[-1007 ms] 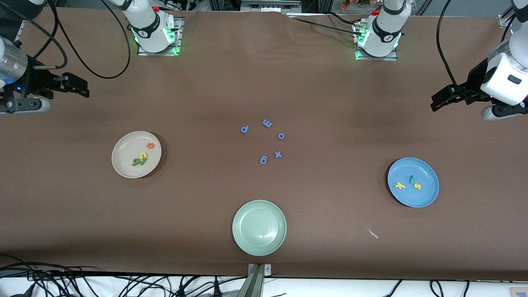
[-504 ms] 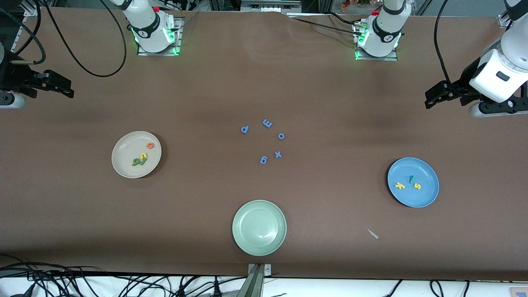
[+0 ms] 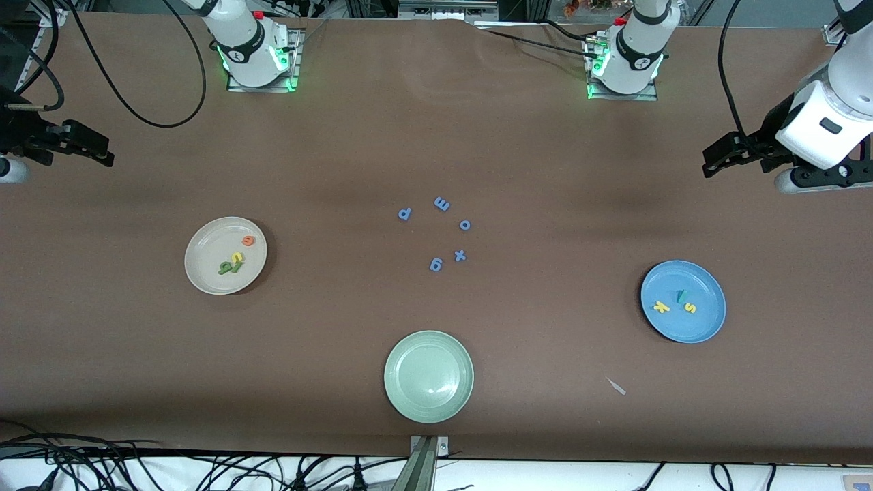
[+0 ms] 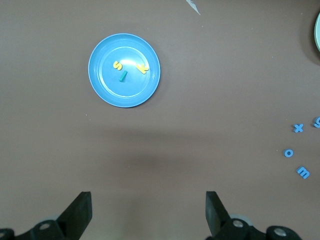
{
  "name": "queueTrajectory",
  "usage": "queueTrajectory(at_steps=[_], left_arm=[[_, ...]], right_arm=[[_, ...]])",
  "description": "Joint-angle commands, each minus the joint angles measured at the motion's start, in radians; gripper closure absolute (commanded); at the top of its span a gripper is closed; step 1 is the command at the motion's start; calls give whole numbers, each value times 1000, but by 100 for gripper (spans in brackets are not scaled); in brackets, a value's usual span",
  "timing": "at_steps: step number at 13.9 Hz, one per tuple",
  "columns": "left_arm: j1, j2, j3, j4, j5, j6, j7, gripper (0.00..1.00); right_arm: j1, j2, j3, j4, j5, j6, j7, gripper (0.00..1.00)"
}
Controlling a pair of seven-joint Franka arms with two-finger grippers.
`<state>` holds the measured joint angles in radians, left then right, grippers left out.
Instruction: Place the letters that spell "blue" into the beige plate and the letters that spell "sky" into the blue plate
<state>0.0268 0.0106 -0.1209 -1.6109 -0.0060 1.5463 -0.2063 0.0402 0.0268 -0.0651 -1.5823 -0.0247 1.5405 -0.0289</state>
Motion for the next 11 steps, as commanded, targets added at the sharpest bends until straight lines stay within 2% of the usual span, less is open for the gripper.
queueTrajectory(at_steps=[1,4,11], left_arm=[[10,0,-2,22,-16,-26,27,0],[10,2,-2,22,-17,-26,28,0],[12,2,-2,22,-17,-26,28,0]], right_arm=[[-20,4,21,-1,-4,13,9,0],[-20,34,25,41,-4,13,3,0],[-13,38,25,41,-11,15,9,0]])
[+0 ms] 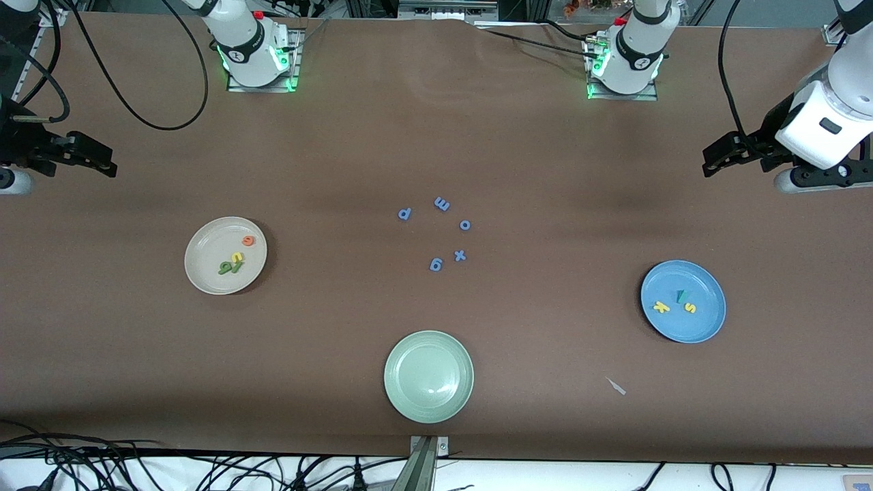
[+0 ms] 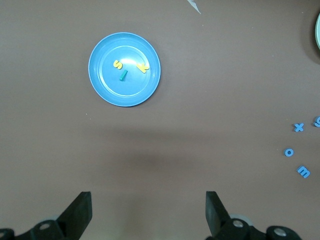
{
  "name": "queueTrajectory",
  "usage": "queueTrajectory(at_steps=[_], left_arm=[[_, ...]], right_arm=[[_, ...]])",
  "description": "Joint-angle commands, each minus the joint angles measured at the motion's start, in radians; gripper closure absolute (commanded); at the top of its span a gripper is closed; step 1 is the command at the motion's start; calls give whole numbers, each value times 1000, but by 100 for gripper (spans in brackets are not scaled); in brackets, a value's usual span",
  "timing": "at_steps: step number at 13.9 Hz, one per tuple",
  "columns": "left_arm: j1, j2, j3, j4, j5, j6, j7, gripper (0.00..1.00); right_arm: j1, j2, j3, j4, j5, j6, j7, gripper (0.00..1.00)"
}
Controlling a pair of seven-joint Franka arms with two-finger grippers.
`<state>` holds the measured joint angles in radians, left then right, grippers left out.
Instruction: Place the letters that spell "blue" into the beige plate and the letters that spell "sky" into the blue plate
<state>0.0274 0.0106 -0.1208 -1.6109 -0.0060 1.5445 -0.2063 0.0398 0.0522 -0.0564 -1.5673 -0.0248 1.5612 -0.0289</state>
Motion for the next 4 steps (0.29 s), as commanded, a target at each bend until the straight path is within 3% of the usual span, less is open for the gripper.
queueTrajectory(at_steps=[1,4], left_arm=[[11,2,-2,22,-17,-24,28,0],[11,3,-2,22,-17,-24,28,0]], right_arm=[[-12,12,17,26,-7,-6,9,0],[-11,21,15,27,-4,-7,9,0]])
